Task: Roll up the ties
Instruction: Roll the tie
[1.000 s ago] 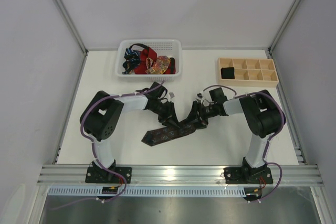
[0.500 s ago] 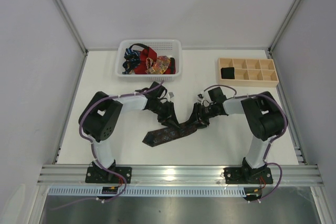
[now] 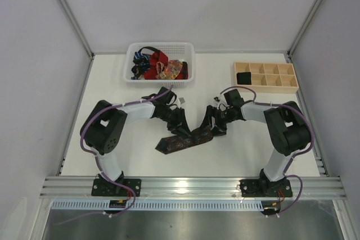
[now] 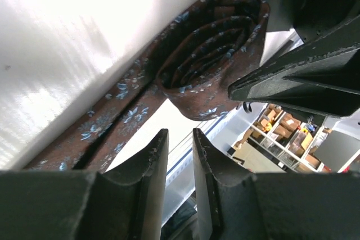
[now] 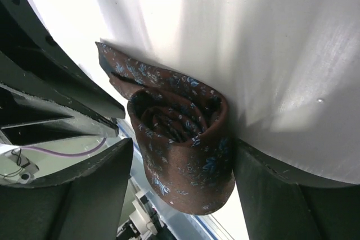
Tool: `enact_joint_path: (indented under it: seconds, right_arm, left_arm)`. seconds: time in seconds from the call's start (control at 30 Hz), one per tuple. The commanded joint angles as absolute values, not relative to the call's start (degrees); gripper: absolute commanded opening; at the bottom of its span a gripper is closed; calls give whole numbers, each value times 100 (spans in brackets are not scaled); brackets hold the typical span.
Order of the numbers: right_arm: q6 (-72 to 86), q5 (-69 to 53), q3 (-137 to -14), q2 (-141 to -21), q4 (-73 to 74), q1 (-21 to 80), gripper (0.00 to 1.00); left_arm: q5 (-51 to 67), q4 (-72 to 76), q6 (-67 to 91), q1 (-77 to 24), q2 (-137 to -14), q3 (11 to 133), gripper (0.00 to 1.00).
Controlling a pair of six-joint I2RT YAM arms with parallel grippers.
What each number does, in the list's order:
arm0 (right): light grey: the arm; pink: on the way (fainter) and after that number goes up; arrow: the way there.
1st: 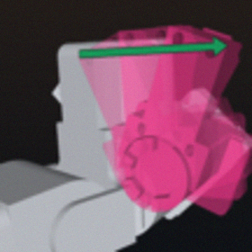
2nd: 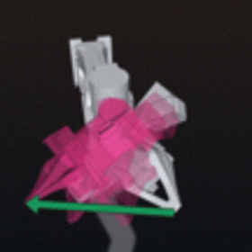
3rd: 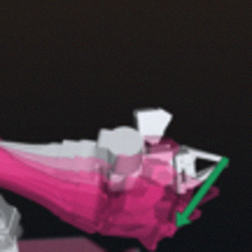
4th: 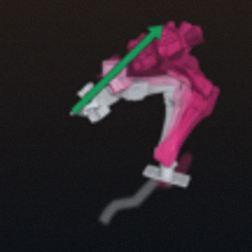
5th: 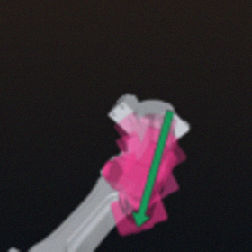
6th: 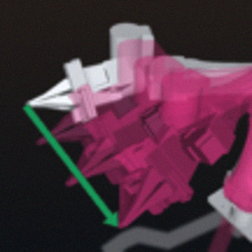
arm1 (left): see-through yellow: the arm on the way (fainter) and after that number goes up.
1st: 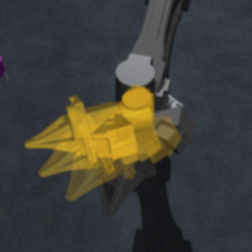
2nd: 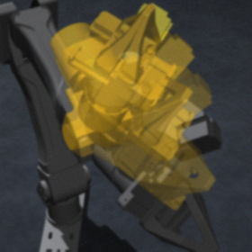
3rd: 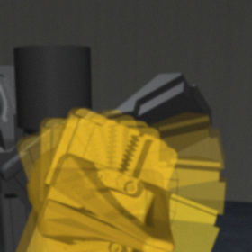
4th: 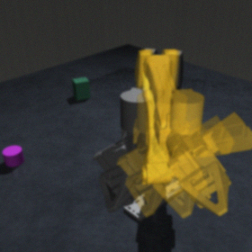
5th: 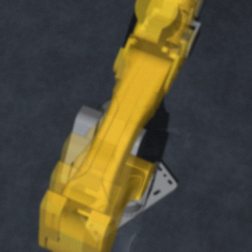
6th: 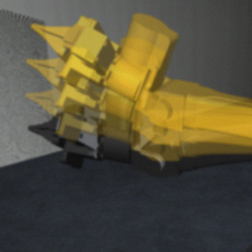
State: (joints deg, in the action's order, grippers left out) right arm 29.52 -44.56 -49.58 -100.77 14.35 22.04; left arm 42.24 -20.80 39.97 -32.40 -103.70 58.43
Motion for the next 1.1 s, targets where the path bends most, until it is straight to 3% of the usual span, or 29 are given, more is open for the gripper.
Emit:
enact_joint_path:
  seconds: [0.0,0.47,1.07]
  right_arm:
    - [2637,-4271,-4966,-10081,1529,2171,77]
    - [2188,-5352,-4316,-10221,854,1696,79]
    - [2644,-5915,-4035,-10670,-367,1942,69]
  left_arm:
    - [4526,-1916,3937,-3339,-10213,5888,29]
    - [4702,-1723,4254,-3533,-10669,6337,29]
    - [4518,-1723,4210,-3595,-10898,6196,29]
